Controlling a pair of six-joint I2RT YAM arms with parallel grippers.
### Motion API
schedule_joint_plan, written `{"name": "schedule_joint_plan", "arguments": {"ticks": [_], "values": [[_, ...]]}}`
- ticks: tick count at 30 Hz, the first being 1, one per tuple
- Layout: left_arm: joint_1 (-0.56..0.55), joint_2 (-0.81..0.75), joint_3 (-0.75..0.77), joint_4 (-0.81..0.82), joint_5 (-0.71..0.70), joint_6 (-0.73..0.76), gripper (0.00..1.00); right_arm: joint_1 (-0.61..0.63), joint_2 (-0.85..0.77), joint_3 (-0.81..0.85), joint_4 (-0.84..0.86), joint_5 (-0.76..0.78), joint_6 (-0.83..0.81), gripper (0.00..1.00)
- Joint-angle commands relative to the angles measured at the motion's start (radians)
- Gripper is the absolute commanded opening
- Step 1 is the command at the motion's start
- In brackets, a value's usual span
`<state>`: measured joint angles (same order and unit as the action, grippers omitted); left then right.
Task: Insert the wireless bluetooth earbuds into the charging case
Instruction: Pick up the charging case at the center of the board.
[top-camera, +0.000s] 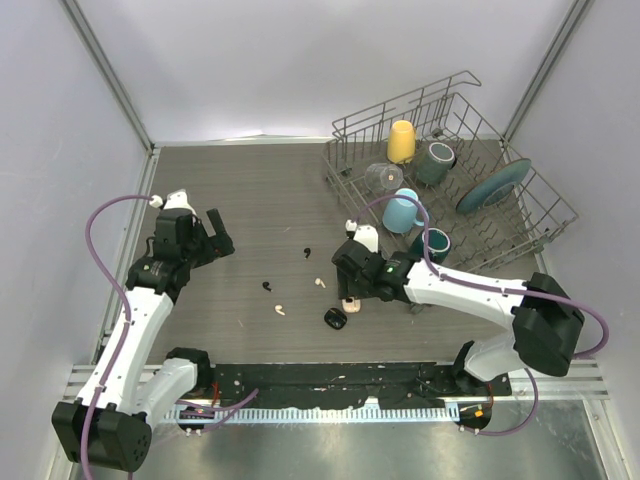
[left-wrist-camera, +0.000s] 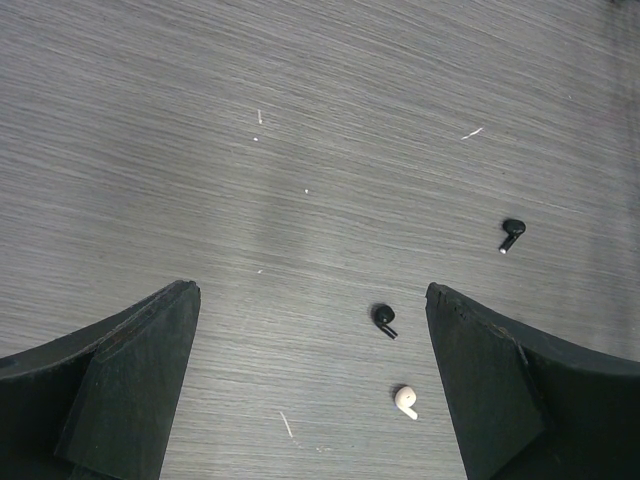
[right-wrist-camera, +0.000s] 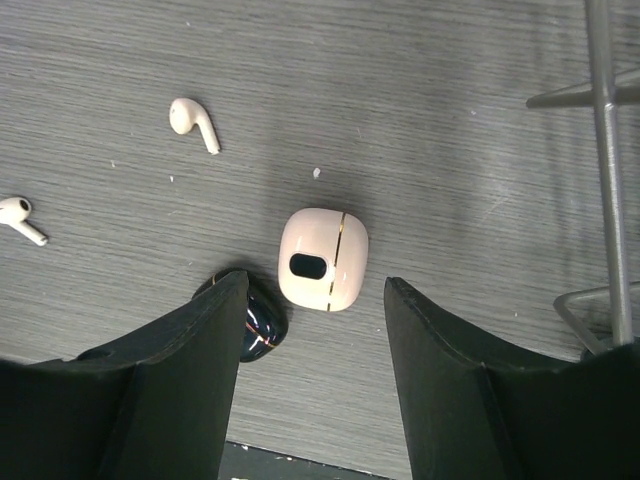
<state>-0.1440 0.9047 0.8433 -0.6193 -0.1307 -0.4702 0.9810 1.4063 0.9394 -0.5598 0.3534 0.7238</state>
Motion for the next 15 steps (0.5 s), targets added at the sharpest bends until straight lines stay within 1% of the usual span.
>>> {"name": "schedule_joint_plan", "arguments": {"ticks": [1, 6, 10, 15], "values": [[-0.003, -0.003, -0.004, 0.023, 0.000, -0.001, 1.00, 0.005, 0.023, 0.009, -0.006, -0.014, 0.035, 0.61], [-0.003, 0.002, -0.009, 0.030, 0.011, 0.001, 1.00, 0.005, 0.051, -0.008, 0.024, -0.033, 0.075, 0.57], [-0.002, 0.023, -0.009, 0.035, 0.022, 0.001, 1.00, 0.005, 0.074, -0.020, 0.031, -0.016, 0.109, 0.54], [-0.003, 0.049, -0.001, 0.029, 0.048, -0.001, 1.00, 0.005, 0.094, -0.047, 0.029, -0.022, 0.140, 0.54]]}}
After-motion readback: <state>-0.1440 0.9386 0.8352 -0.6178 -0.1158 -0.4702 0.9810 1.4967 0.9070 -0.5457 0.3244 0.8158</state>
